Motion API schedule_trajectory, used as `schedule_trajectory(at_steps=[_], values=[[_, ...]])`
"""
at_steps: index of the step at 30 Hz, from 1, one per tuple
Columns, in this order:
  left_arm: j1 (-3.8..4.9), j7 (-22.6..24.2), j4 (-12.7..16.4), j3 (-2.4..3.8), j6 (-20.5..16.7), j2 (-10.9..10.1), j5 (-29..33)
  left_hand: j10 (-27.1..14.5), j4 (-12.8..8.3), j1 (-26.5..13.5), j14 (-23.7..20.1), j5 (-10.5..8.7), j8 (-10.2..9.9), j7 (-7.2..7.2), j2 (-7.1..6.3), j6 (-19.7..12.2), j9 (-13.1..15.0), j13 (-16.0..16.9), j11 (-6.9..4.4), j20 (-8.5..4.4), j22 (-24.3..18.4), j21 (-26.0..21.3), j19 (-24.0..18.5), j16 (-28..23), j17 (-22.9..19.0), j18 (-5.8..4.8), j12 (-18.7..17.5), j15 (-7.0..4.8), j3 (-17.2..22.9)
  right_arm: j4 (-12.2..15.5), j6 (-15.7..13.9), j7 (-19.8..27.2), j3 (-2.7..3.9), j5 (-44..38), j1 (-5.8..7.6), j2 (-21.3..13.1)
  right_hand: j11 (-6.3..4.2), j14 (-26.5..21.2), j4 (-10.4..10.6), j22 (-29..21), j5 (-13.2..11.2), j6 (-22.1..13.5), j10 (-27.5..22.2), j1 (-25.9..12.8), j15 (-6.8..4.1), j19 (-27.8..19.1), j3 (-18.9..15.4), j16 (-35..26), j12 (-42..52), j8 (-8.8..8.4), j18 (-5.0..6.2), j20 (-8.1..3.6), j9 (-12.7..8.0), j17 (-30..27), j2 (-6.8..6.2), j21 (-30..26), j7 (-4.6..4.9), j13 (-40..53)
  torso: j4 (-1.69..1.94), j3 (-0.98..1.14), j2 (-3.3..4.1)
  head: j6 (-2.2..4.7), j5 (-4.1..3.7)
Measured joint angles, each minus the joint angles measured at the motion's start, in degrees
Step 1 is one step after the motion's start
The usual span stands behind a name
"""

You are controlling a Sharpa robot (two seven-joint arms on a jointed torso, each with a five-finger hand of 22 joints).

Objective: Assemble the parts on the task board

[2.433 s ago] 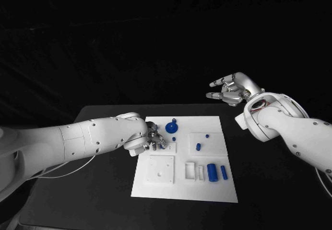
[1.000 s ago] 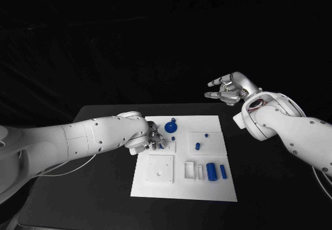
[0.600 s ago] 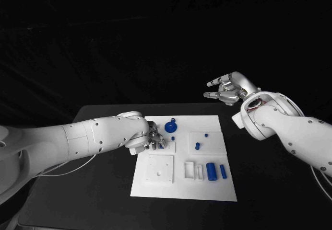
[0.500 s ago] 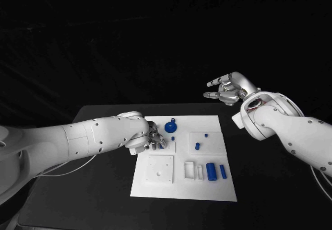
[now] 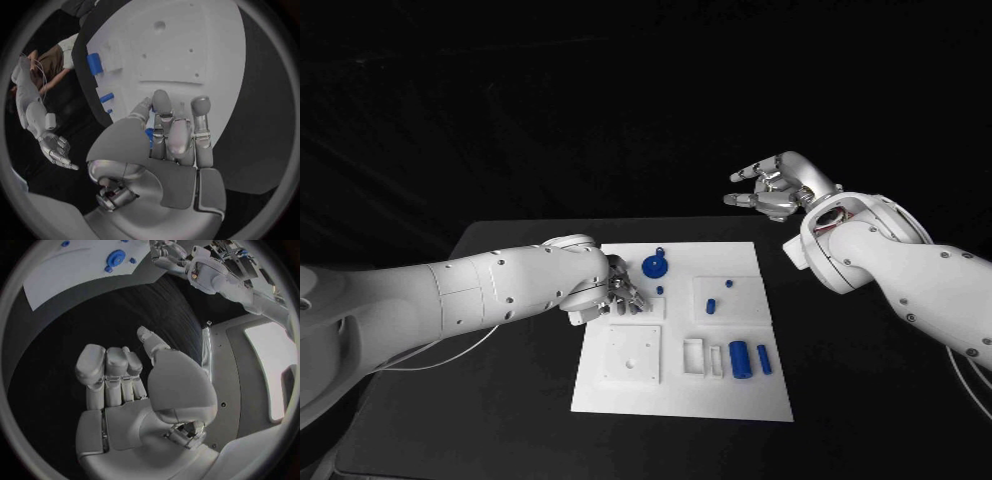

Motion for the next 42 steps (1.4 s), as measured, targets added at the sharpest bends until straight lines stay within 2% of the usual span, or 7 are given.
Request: schedule_trajectory(at_steps=[15,21,30,34,36,38,42], values=[[-0.06,0.28,0.59,0.04,-0.36,-1.74,-0.45,0.02,11.01,0.41,0.00,-6.81,0.00,0.06,-8.05,0.47,0.71,-0.42,0.02,0.00,-0.01,-0.97,0.00,-0.51,-0.98,0.01,0.00,0.00,3.01,-0.28,-0.01,-0.01,0.00,0.23,-0.03,-0.18,0.00,0.00,0.00,-0.01,0.00,0.00,0.00,0.00,0.00,0.00,0.00,0.00,0.00,0.00,0.00,0.00,0.00,0.00,0.00,0.00,0.00,0.00,0.04,-0.05,0.02,0.29,-0.08],[0.02,0.64,1.72,0.40,-0.30,-3.11,-0.37,0.02,15.45,-0.82,0.00,-9.56,0.00,0.28,-9.86,0.25,0.43,-0.60,0.02,-0.14,-0.01,-2.18,-0.14,-1.08,-1.73,0.00,-0.48,0.00,-1.87,-0.50,-0.02,-0.02,0.00,0.42,-0.07,-0.31,0.00,0.00,0.00,-0.01,0.00,0.00,0.00,0.00,0.00,0.00,0.00,0.00,0.00,0.00,0.00,0.00,0.00,0.00,0.00,0.00,0.00,0.01,0.07,-0.05,-0.02,0.49,-0.04],[0.63,1.27,2.07,2.75,-0.20,-4.40,1.40,0.02,17.36,-1.67,-0.20,-10.01,0.00,0.76,-11.44,-0.77,-1.24,-0.96,0.02,-0.24,-0.01,-2.46,-0.24,-1.42,-2.09,0.00,-0.86,-0.20,-4.53,-0.70,-0.04,-0.02,0.00,0.66,-0.17,-0.50,0.00,0.00,0.00,-0.02,0.00,-0.17,0.00,0.00,0.00,0.00,0.00,0.00,0.00,0.00,0.00,0.00,0.00,0.00,0.00,0.00,0.17,0.01,-0.02,0.01,-0.04,0.85,0.14],[1.26,1.65,0.63,3.68,-0.19,-4.45,2.48,0.02,17.06,-1.61,-0.41,-10.01,0.00,1.10,-10.78,-1.61,-1.94,-1.34,0.02,-0.43,0.01,-2.89,-0.43,-2.40,-3.14,0.00,-2.08,-0.41,-4.15,-0.72,-0.04,-0.02,0.00,0.75,-0.18,-0.58,0.00,0.00,0.00,-0.02,0.00,-0.17,0.00,0.00,0.00,0.00,0.00,0.00,0.00,0.00,0.00,0.00,0.00,0.00,0.00,0.00,0.17,0.01,0.00,0.03,-0.04,1.08,0.13],[1.93,1.98,-0.98,3.97,-0.06,-4.31,3.24,-0.19,15.09,0.08,-1.27,-7.12,0.00,1.44,-7.84,-3.05,-2.61,-1.58,0.47,-0.54,0.03,-3.53,-0.54,-3.51,-4.51,0.00,-3.66,-0.19,-3.09,-0.74,-0.04,-0.02,0.00,0.80,-0.18,-0.63,0.00,0.00,0.07,-0.02,0.00,-0.30,0.00,0.00,0.00,0.00,-0.07,0.00,0.00,0.00,0.00,0.00,0.00,0.00,0.00,0.00,0.04,0.01,-0.01,0.07,-0.04,1.15,0.13],[2.78,2.40,-3.31,4.22,0.26,-3.97,4.10,-0.06,9.89,-0.33,-1.73,-2.85,-0.01,2.81,-3.58,-8.49,-9.65,-1.95,0.98,-0.60,0.03,-4.15,-0.61,-3.73,-4.61,0.00,-5.44,0.10,-4.63,-0.76,-0.04,-0.02,0.00,0.86,-0.18,-0.66,0.00,0.00,0.18,-0.02,0.00,-0.38,0.00,0.00,0.00,0.00,-0.18,0.00,0.00,0.00,0.00,0.00,0.00,0.00,0.00,0.00,-0.04,0.01,-0.02,0.09,-0.03,1.30,0.16],[4.03,3.37,-8.56,4.43,1.38,-2.51,5.49,-0.10,3.83,-0.81,-1.69,2.08,1.22,3.47,0.21,-9.74,-19.91,-2.07,1.35,-0.10,0.03,-4.85,-0.51,-3.73,-4.06,0.00,-5.59,0.14,-7.49,-0.76,-0.04,-0.01,0.00,0.95,-0.19,-0.69,0.00,0.00,0.17,-0.02,0.00,-0.38,0.00,0.00,0.00,0.00,-0.18,0.00,0.00,0.00,0.00,0.00,0.00,0.00,0.00,0.00,-0.04,0.01,-0.16,0.14,0.02,1.57,0.31]])
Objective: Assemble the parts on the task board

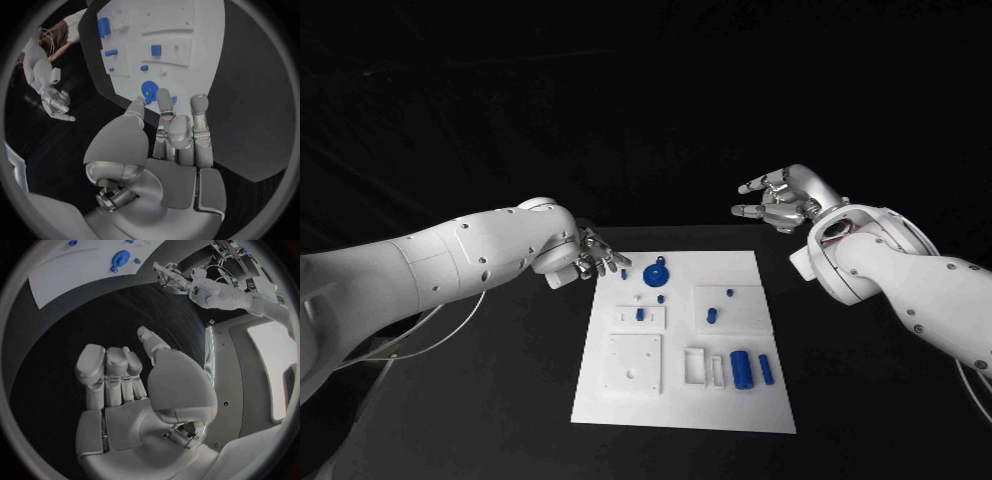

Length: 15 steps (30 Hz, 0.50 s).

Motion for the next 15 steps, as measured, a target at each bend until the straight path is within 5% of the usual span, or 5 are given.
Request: schedule_trajectory(at_steps=[4,9,15], values=[[0.50,1.05,-5.63,0.06,1.51,2.26,0.95,0.00,-1.01,-0.53,0.18,0.00,1.12,0.51,0.73,-1.55,-3.60,0.00,0.00,0.21,0.00,0.00,0.21,0.00,0.26,0.00,0.07,0.18,-0.85,0.11,0.00,0.01,0.00,0.08,0.00,-0.02,0.00,0.00,0.00,0.00,0.00,0.00,0.00,0.00,0.00,0.00,0.00,0.00,0.00,0.00,0.00,0.00,0.00,0.00,0.00,0.00,0.00,0.00,-0.15,0.03,0.12,0.22,0.10],[0.63,2.44,-10.86,0.08,4.10,4.87,1.31,0.00,-1.68,-0.24,0.18,2.87,3.32,0.37,1.65,-2.80,-3.53,0.04,0.00,0.21,-0.01,0.00,0.21,0.00,0.49,0.00,0.32,0.18,-1.12,0.31,0.00,0.04,0.00,0.15,0.00,0.08,0.00,0.00,0.00,0.00,0.00,0.00,0.00,0.00,0.00,0.00,0.00,0.00,0.00,0.00,0.00,0.00,0.00,0.00,0.00,0.00,0.00,0.00,-0.47,0.18,0.38,0.26,0.40],[0.57,3.94,-15.44,0.06,6.90,7.50,0.37,0.00,-1.92,-0.38,0.18,3.00,4.77,0.37,2.24,-3.86,-3.33,0.15,0.00,0.20,-0.01,0.00,0.21,0.00,0.37,0.00,0.32,0.18,-1.36,0.57,0.00,0.04,0.00,0.21,0.00,0.06,0.00,0.00,0.00,-0.01,0.00,0.00,0.00,0.00,0.00,0.00,0.00,0.00,0.00,0.00,0.00,0.00,0.00,0.00,0.00,0.00,0.00,0.00,-1.07,0.42,0.80,0.43,0.85]])
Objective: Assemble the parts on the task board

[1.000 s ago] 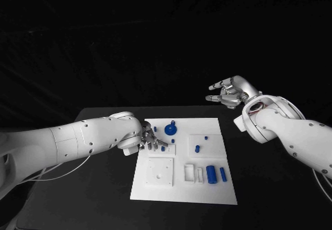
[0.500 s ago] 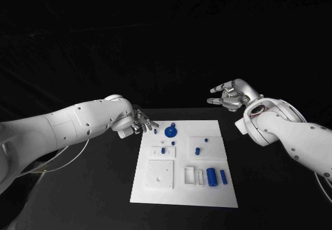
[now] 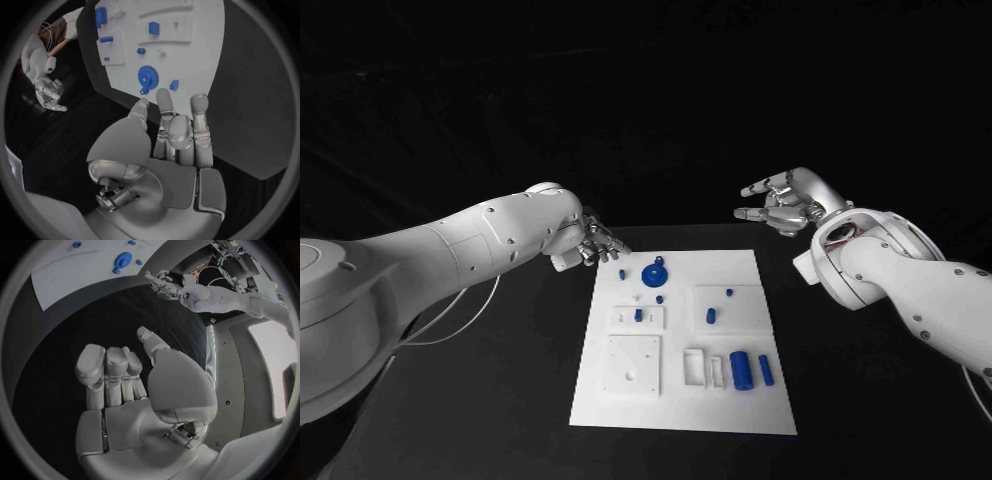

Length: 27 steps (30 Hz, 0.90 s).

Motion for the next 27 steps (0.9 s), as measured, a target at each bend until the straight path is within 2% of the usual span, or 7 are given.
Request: schedule_trajectory(at_steps=[2,5,7,10,14,25,27], values=[[-0.18,0.37,-1.19,-0.02,0.54,0.57,-0.52,0.00,0.14,0.00,0.00,0.00,0.72,-0.06,0.00,-0.23,0.51,0.00,0.00,0.00,0.00,0.00,0.00,0.00,-0.06,0.00,0.00,0.00,-0.14,0.04,0.00,0.00,0.00,0.01,0.00,0.00,0.00,0.00,0.00,0.00,0.00,0.00,0.00,0.00,0.00,0.00,0.00,0.00,0.00,0.00,0.00,0.00,0.00,0.00,0.00,0.00,0.00,0.00,-0.16,0.07,0.10,0.09,0.17],[-0.56,0.92,-2.89,-0.04,1.17,1.34,-1.38,0.00,0.36,-0.04,0.00,0.00,2.92,-0.21,-0.04,-1.43,3.68,0.22,0.00,0.00,0.00,0.00,0.00,0.00,-0.08,0.00,0.00,0.00,-0.36,0.08,0.00,0.00,0.01,0.02,0.00,0.01,0.00,0.00,0.00,0.00,0.00,0.00,0.00,0.00,0.00,0.00,0.00,0.00,0.00,0.00,0.00,0.00,0.00,0.00,0.00,0.00,0.00,0.00,-0.38,0.18,0.29,0.26,0.35],[-0.85,1.28,-4.15,-0.06,1.47,1.83,-1.94,0.00,0.80,-0.45,0.00,0.00,4.94,-0.58,-0.53,-2.18,7.26,0.37,0.00,0.00,0.00,0.00,0.00,0.00,-0.08,0.00,0.00,0.00,-0.07,0.13,0.00,0.00,0.01,0.03,0.00,0.03,0.00,0.00,0.00,0.00,0.00,0.00,0.00,0.00,0.00,0.00,0.00,0.00,0.00,0.00,0.00,0.00,0.00,0.00,0.00,0.00,0.00,0.00,-0.52,0.25,0.40,0.36,0.47],[-1.23,1.77,-5.73,-0.07,1.73,2.48,-2.70,0.00,1.58,-0.49,0.00,0.00,6.65,-0.90,-1.38,-2.91,11.45,0.55,0.00,0.00,-0.01,0.00,0.00,0.00,-0.08,0.00,0.00,0.00,0.53,0.25,-0.01,0.00,0.05,0.04,0.00,0.04,0.00,0.00,0.00,0.00,0.00,0.00,0.00,0.00,0.00,0.00,0.00,0.00,0.00,0.00,0.00,0.00,0.00,0.00,0.00,0.00,0.00,0.00,-0.72,0.33,0.59,0.53,0.65],[-1.58,2.30,-7.02,-0.08,1.80,3.06,-3.59,0.00,2.83,-0.66,0.00,0.00,6.84,-1.04,-2.18,-3.04,14.59,0.77,0.00,0.00,-0.01,0.00,0.00,0.00,-0.08,0.00,0.00,0.00,1.24,0.33,-0.02,0.00,0.12,0.05,0.00,0.05,0.00,0.00,0.00,0.00,0.00,0.00,0.00,0.00,0.00,0.00,0.00,0.00,0.00,0.00,0.00,0.00,0.00,0.00,0.00,0.00,0.00,0.00,-0.96,0.43,0.81,0.69,0.83],[-1.82,3.16,-8.81,-0.10,2.11,3.78,-5.60,0.00,4.23,-0.91,0.00,-0.66,6.84,-1.03,-3.02,-3.04,15.98,0.90,0.00,0.00,-0.01,0.00,0.00,0.00,-0.07,0.00,0.00,0.00,1.94,0.37,-0.04,-0.02,0.20,0.07,0.00,0.01,0.00,0.00,0.00,0.00,0.00,0.01,0.00,0.00,0.00,0.00,0.00,0.00,0.00,0.00,0.00,0.00,0.00,0.00,0.00,0.00,0.00,0.00,-1.20,0.51,1.05,0.86,0.83],[-1.91,3.24,-8.96,-0.10,2.37,3.93,-5.84,0.00,4.85,-1.00,0.00,-0.82,6.25,-1.03,-4.03,-3.04,15.98,0.89,0.00,0.00,-0.02,0.00,0.00,0.00,-0.07,0.00,0.00,0.00,2.37,0.37,-0.04,-0.02,0.22,0.08,0.00,0.01,0.00,0.00,0.00,-0.01,0.00,0.01,0.00,0.00,0.00,0.00,0.00,0.00,0.00,0.00,0.00,0.00,0.00,0.00,0.00,0.00,0.00,0.00,-1.19,0.51,1.05,0.86,0.77]])
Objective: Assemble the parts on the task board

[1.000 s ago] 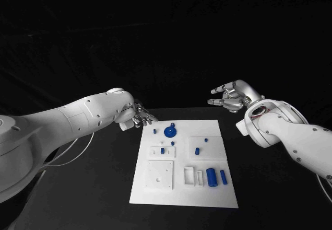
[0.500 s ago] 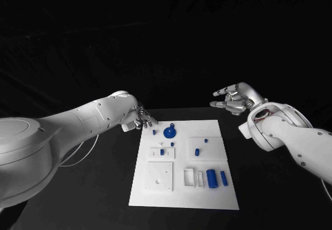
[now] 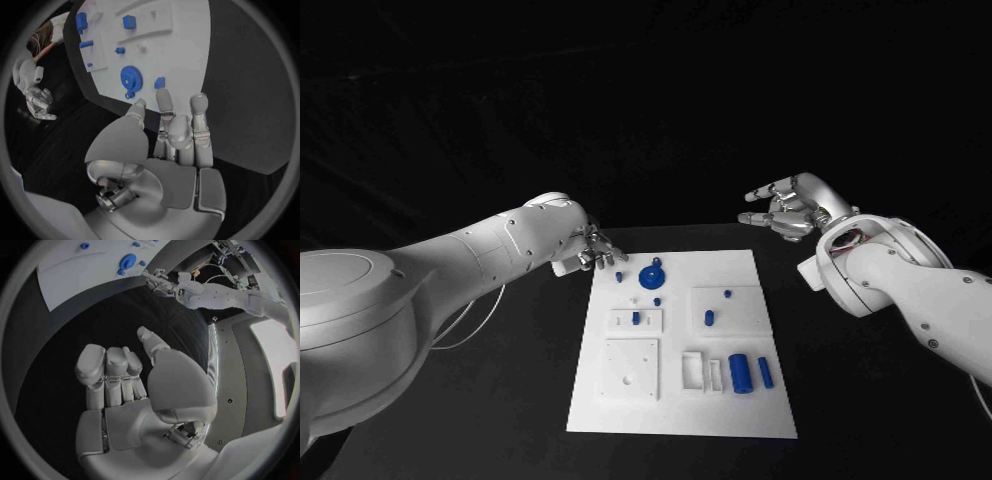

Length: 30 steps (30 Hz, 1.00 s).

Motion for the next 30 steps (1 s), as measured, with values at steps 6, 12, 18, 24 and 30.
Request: schedule_trajectory(at_steps=[6,12,18,24,30], values=[[-0.55,0.06,-0.37,-0.07,1.08,0.36,-0.43,0.00,1.24,-0.51,0.00,-0.51,-0.47,0.00,-0.51,0.00,0.10,0.00,0.00,0.00,0.00,0.00,0.00,0.00,-0.19,0.00,-0.29,0.00,0.62,0.01,0.00,0.00,0.01,0.01,0.00,0.00,0.00,0.00,0.16,0.00,0.00,0.00,0.00,0.00,0.00,0.00,0.16,0.00,0.00,0.00,0.00,0.00,0.00,0.00,0.00,0.00,0.00,0.00,0.03,-0.02,0.03,-0.12,-0.14],[-1.08,0.06,-0.76,-0.22,2.44,0.49,-0.68,0.00,1.60,-0.51,-0.02,-0.74,-0.76,0.01,-0.51,0.00,0.15,-0.01,0.00,-0.02,0.00,0.00,-0.02,0.00,-0.33,0.00,-0.34,-0.02,0.68,0.04,0.00,-0.01,0.03,0.01,0.00,-0.04,0.00,0.00,0.16,0.00,0.00,0.00,0.00,0.00,0.00,0.00,0.16,0.00,0.00,0.00,0.00,0.00,0.00,0.00,0.00,0.00,0.00,0.00,0.09,-0.03,0.03,-0.20,-0.24],[-1.29,0.06,-0.90,-0.27,3.43,0.52,-0.80,0.00,1.54,-0.51,-0.21,-0.74,-1.07,0.13,-0.51,0.13,0.09,0.01,0.00,-0.22,-0.01,0.00,-0.22,0.00,-0.41,0.00,-0.51,-0.21,0.62,0.05,0.00,-0.01,0.04,0.02,0.00,-0.05,0.00,0.00,0.16,0.00,0.00,0.00,0.00,0.00,0.00,0.00,0.16,0.00,0.00,0.00,0.00,0.00,0.00,0.00,0.00,0.00,0.00,0.00,0.11,-0.04,0.03,-0.24,-0.27],[-1.36,0.06,-0.90,-0.30,4.21,0.55,-0.84,0.00,0.78,-0.24,-0.27,-0.74,-1.59,0.23,-0.24,0.23,-0.33,0.09,0.00,-0.22,-0.01,0.00,-0.22,0.00,-0.44,0.00,-0.51,-0.15,-0.14,0.04,0.00,-0.01,0.05,0.02,0.00,-0.03,0.00,0.00,0.16,0.00,0.00,0.00,0.00,0.00,0.00,0.00,0.16,0.00,0.00,0.00,0.00,0.00,0.00,0.00,0.00,0.00,0.00,0.00,0.12,-0.04,-0.01,-0.28,-0.29],[-1.38,0.12,-0.89,-0.31,4.71,0.60,-0.84,0.00,-0.47,-0.05,-0.41,-0.70,-1.81,0.23,0.77,0.23,-0.45,0.12,0.00,-0.22,-0.01,0.00,-0.22,0.00,-0.63,0.00,-0.73,-0.01,-0.75,0.00,0.00,-0.01,0.05,0.03,0.00,0.02,0.00,0.00,0.16,-0.01,0.00,0.00,0.00,0.00,0.00,0.00,0.16,0.00,0.00,0.00,0.00,0.00,0.00,0.00,0.00,0.00,0.00,0.00,0.09,-0.04,-0.01,-0.31,-0.30]])
